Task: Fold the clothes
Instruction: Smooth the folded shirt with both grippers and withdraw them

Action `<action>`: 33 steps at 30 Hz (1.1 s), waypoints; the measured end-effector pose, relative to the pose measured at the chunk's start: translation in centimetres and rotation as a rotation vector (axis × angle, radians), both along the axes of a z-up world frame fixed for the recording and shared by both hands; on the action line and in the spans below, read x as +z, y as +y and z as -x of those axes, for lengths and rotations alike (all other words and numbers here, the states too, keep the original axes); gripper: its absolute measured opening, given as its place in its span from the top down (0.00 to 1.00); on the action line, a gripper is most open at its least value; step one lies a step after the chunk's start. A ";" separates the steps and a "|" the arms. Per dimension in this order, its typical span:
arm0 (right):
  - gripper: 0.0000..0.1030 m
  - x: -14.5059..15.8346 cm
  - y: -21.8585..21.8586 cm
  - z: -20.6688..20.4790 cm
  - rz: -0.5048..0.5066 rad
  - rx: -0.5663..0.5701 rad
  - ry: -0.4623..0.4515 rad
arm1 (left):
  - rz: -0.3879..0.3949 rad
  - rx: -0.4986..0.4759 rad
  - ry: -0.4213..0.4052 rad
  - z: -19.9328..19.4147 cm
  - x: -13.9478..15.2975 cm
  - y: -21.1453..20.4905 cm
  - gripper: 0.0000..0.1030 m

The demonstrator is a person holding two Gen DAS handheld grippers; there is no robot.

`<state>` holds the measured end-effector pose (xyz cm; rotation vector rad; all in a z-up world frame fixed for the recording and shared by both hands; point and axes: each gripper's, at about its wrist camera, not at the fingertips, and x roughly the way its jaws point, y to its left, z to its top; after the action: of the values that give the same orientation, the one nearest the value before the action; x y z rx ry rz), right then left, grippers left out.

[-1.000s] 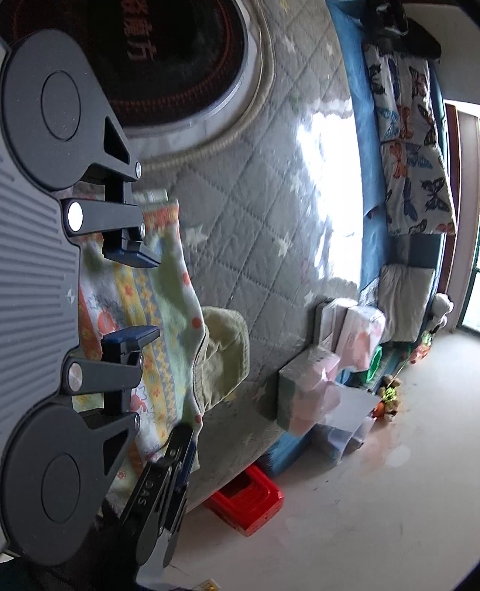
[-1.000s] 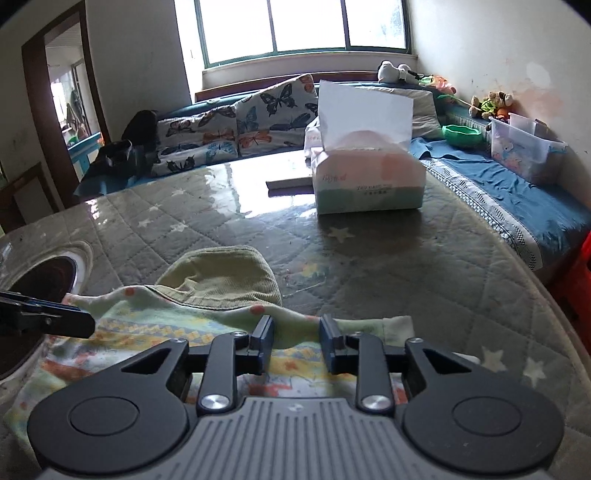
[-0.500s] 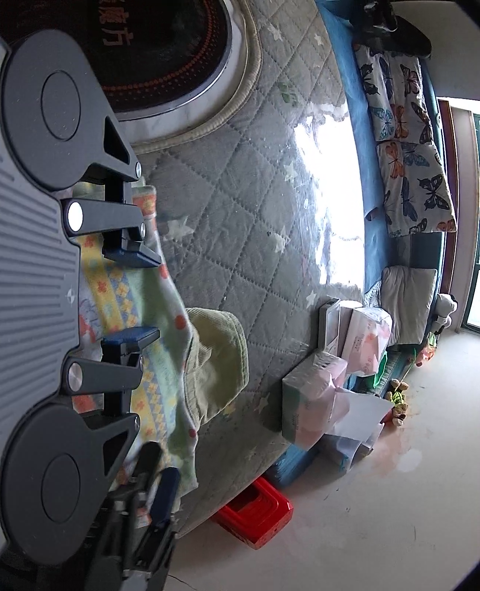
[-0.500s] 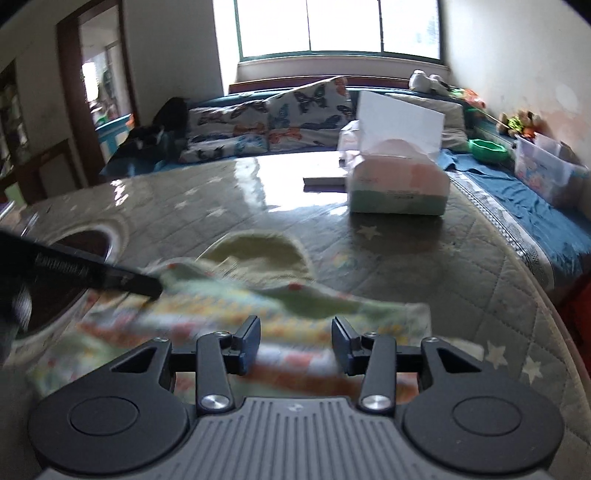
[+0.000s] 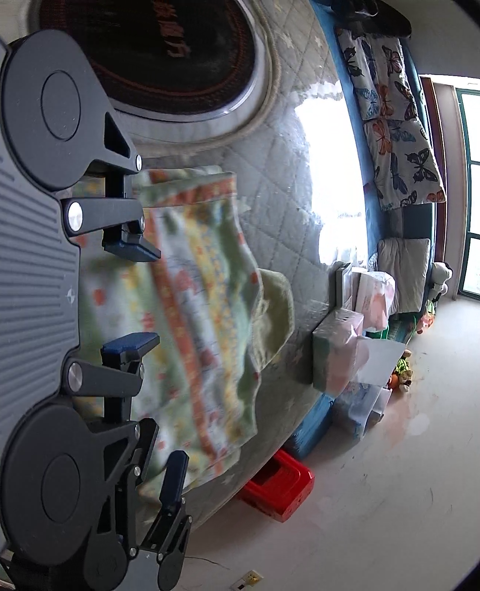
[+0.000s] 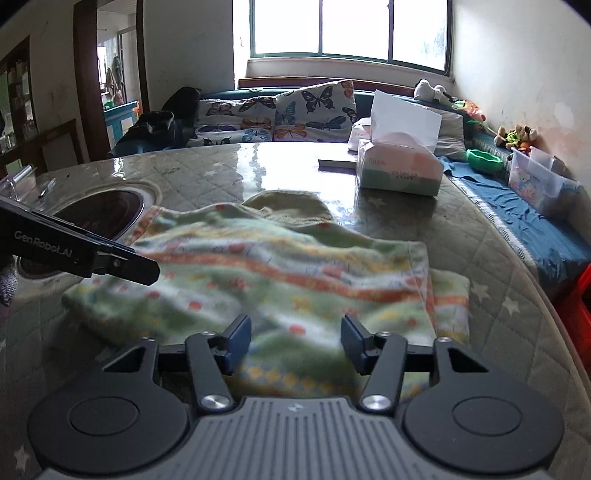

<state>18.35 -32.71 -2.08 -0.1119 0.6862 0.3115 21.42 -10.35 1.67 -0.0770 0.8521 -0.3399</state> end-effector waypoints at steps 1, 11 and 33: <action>0.43 0.0 0.1 0.4 0.003 -0.003 -0.005 | 0.000 0.000 -0.003 0.5 0.0 0.1 0.54; 0.35 0.1 0.2 2.8 -0.001 -0.059 -0.024 | -0.022 0.010 -0.009 3.5 -0.6 0.1 0.44; 0.02 -0.1 0.2 6.2 -0.015 -0.182 0.013 | -0.034 0.039 -0.024 7.5 -0.5 0.9 0.00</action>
<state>12.12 -32.50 -2.20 -0.0328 0.7017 0.1432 13.91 -9.43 1.20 -0.0578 0.8311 -0.2895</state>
